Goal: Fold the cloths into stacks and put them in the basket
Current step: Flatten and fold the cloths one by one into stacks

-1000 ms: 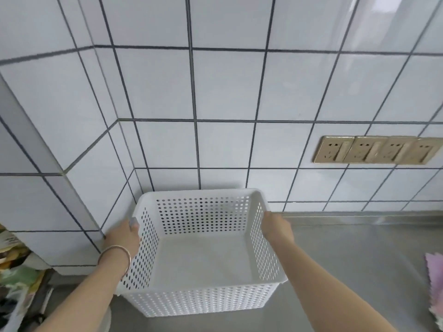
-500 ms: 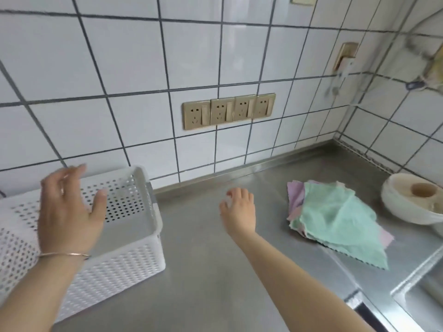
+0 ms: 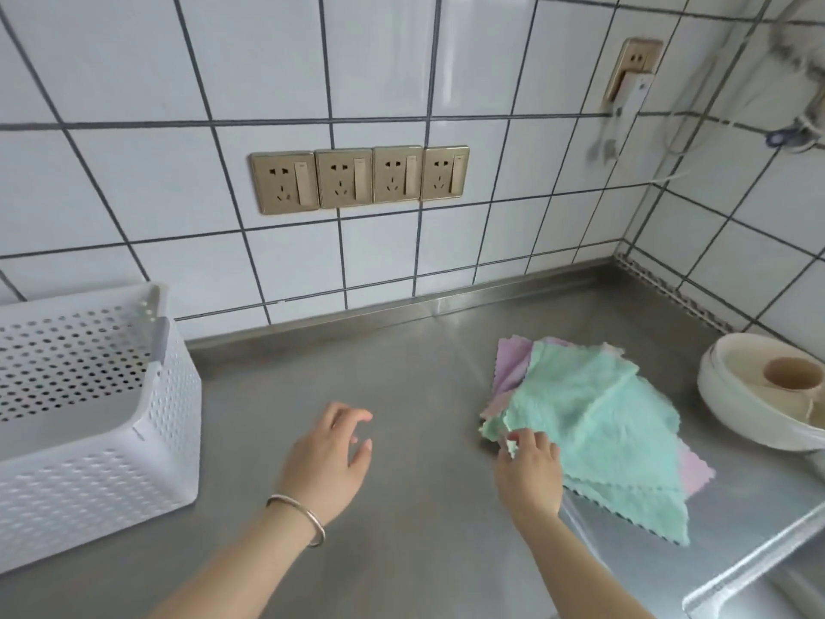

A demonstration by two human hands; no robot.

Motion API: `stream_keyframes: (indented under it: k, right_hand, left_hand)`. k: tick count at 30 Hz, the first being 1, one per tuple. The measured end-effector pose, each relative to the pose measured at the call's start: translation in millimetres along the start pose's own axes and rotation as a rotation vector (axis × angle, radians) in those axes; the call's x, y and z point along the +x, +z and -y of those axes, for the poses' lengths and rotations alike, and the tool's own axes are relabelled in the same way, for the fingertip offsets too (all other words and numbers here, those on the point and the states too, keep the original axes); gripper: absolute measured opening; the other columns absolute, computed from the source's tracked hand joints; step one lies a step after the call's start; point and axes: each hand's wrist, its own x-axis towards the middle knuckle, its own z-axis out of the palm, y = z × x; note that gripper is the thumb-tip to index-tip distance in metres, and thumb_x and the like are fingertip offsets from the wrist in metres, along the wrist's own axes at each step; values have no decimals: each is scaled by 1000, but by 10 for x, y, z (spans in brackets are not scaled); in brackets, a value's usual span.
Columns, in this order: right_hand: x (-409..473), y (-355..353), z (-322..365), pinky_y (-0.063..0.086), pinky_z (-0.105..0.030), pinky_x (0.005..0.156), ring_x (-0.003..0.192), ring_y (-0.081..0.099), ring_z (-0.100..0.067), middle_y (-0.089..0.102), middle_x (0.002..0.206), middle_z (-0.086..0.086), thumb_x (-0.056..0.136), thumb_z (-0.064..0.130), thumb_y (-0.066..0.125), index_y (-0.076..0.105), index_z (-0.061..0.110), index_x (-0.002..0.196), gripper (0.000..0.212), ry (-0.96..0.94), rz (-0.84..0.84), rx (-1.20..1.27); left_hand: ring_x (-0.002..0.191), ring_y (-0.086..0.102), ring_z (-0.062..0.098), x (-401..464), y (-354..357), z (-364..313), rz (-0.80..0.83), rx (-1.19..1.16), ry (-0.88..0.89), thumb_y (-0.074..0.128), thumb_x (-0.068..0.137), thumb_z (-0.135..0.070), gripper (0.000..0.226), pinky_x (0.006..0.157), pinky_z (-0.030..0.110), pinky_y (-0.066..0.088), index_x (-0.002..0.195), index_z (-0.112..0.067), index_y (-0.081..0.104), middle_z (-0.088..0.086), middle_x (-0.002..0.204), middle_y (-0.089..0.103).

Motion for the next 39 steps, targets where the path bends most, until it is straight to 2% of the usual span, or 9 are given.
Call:
stream_keyframes:
  k: [9, 14, 19, 24, 28, 30, 34, 36, 39]
  right_hand:
    - [306, 525, -523, 44, -37, 63, 77, 56, -34, 63, 85, -9, 72, 21, 63, 68, 13, 82, 14, -228, -391, -101]
    - [437, 683, -755, 42, -38, 64, 77, 56, -35, 63, 82, -8, 71, 15, 76, 71, 13, 77, 8, -341, -500, -115]
    - [401, 603, -833, 35, -39, 73, 91, 51, -34, 64, 93, -9, 87, 14, 61, 68, 7, 86, 10, -305, -490, 65]
    - [79, 459, -780, 16, -30, 64, 62, 51, -28, 57, 66, -5, 79, 2, 53, 52, 10, 74, 9, -587, -688, -51]
    - [-166, 338, -759, 25, -32, 58, 57, 48, -27, 50, 64, -4, 75, 3, 50, 44, 16, 81, 16, -850, -689, -93]
    - [-282, 264, -733, 29, -28, 49, 53, 48, -23, 50, 63, -4, 74, 8, 46, 44, 16, 84, 14, -964, -656, -91]
    - [-394, 135, -749, 26, -22, 32, 42, 49, -18, 53, 61, -2, 79, 22, 51, 45, 17, 87, 10, -1082, -601, -112]
    - [-339, 20, -833, 30, -22, 29, 39, 50, -17, 57, 62, 1, 80, 30, 56, 48, 18, 85, 15, -1046, -584, -167]
    - [-228, -154, -927, 25, -20, 31, 36, 50, -21, 57, 55, 1, 70, 15, 59, 59, 16, 71, 1, -889, -593, -198]
  left_hand:
    - [86, 66, 9, 97, 918, 195, 69, -16, 49, 45, 84, -33, 24, 73, 29, 48, 97, -24, 63, -9, 104, 56]
    - [87, 66, 14, 59, 1266, 213, -14, -145, 43, 57, 87, -16, 12, 84, 33, 49, 94, -20, 66, -4, 102, 60]
    - [90, 65, 14, -235, 1387, 123, -55, -216, 49, 57, 86, -15, 13, 86, 35, 50, 93, -22, 66, -6, 101, 62]
    - [89, 64, 7, -353, 1338, -170, -5, -157, 190, 57, 86, -18, 30, 84, 34, 50, 114, -26, 57, -10, 115, 57]
    - [99, 60, 10, -339, 1382, -497, 35, -39, 355, 58, 85, -21, 56, 83, 31, 50, 136, -35, 38, -17, 140, 34]
    - [104, 60, 15, -330, 1437, -600, 52, 6, 396, 56, 85, -27, 48, 84, 33, 50, 131, -35, 43, -19, 145, 33]
    - [96, 64, 26, -370, 1421, -678, 85, -99, 355, 37, 77, -39, 39, 77, 37, 50, 104, -26, 62, -3, 107, 70]
    - [89, 67, 27, -399, 1299, -632, 68, -167, 324, 37, 72, -28, 37, 73, 37, 51, 98, -23, 62, 0, 87, 75]
    - [80, 69, 19, -390, 985, -430, -26, -248, 235, 40, 80, -16, 24, 70, 29, 50, 91, -19, 61, 0, 74, 75]
